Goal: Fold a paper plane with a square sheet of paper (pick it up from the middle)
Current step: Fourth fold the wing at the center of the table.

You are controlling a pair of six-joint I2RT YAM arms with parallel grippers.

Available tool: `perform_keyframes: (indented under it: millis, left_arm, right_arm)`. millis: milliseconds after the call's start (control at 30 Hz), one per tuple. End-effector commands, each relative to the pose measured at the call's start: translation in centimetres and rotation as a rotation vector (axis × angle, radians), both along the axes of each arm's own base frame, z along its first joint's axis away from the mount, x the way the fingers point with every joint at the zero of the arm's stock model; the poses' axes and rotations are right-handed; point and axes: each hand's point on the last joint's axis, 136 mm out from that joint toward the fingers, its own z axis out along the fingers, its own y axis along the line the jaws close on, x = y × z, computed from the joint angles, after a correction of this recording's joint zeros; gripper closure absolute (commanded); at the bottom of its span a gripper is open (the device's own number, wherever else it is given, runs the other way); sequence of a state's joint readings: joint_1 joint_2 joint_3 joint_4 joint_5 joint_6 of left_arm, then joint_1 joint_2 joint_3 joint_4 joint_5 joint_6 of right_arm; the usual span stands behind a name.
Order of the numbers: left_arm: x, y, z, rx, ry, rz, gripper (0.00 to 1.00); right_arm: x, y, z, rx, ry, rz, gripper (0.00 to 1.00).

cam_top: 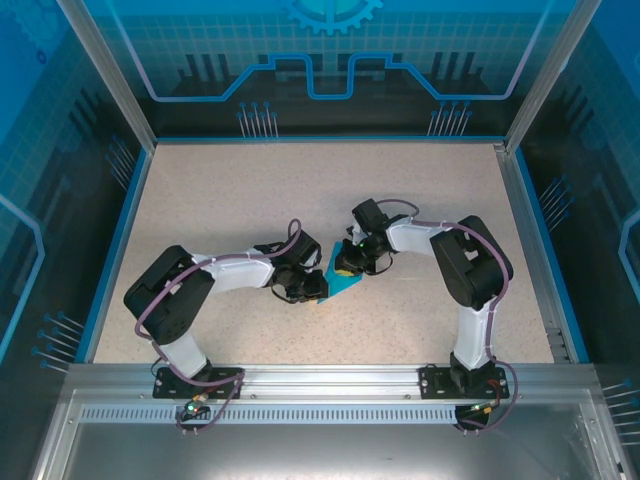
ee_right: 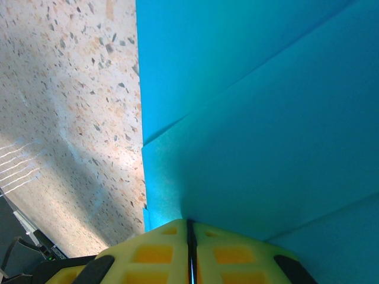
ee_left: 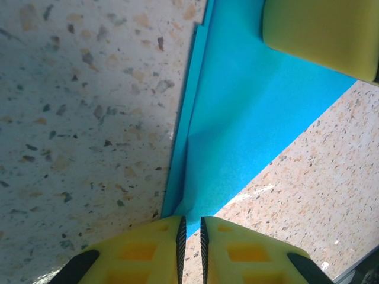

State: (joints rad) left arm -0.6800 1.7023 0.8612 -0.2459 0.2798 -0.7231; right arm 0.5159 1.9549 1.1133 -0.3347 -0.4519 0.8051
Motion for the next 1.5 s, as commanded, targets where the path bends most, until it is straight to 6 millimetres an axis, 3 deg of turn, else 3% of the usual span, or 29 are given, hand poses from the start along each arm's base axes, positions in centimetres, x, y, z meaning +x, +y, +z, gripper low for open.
perform_keyframes:
  millis: [0, 433, 800, 900, 1167, 1467]
  left_arm:
    - [-1.6, 1.5, -1.3, 0.063, 0.047, -0.011, 0.81]
    - [-3.8, 3.3, -3.2, 0.144, 0.138, -0.018, 0.78]
    - [-4.9, 4.5, -1.7, 0.157, 0.124, -0.037, 0.78]
    - [-4.0, 3.9, -0.1, 0.123, 0.067, -0.035, 0.78]
    - [0.1, 0.0, 5.1, -0.080, -0.135, -0.024, 0.80]
    - [2.2, -2.7, 3.6, -0.129, -0.125, -0.030, 0.87]
  right_arm:
    - [-3.0, -5.1, -7.1, -0.278, 0.125, -0.039, 0.90]
    - [-3.0, -5.2, -7.2, -0.287, 0.130, -0.041, 0.90]
    - [-3.1, -5.4, -7.3, -0.294, 0.136, -0.047, 0.90]
    - [-3.1, -5.4, -7.3, -0.295, 0.136, -0.045, 0.91]
    - [-3.0, -5.2, -7.4, -0.286, 0.138, -0.050, 0.91]
    - [-3.0, -5.2, -7.5, -0.279, 0.142, -0.053, 0.91]
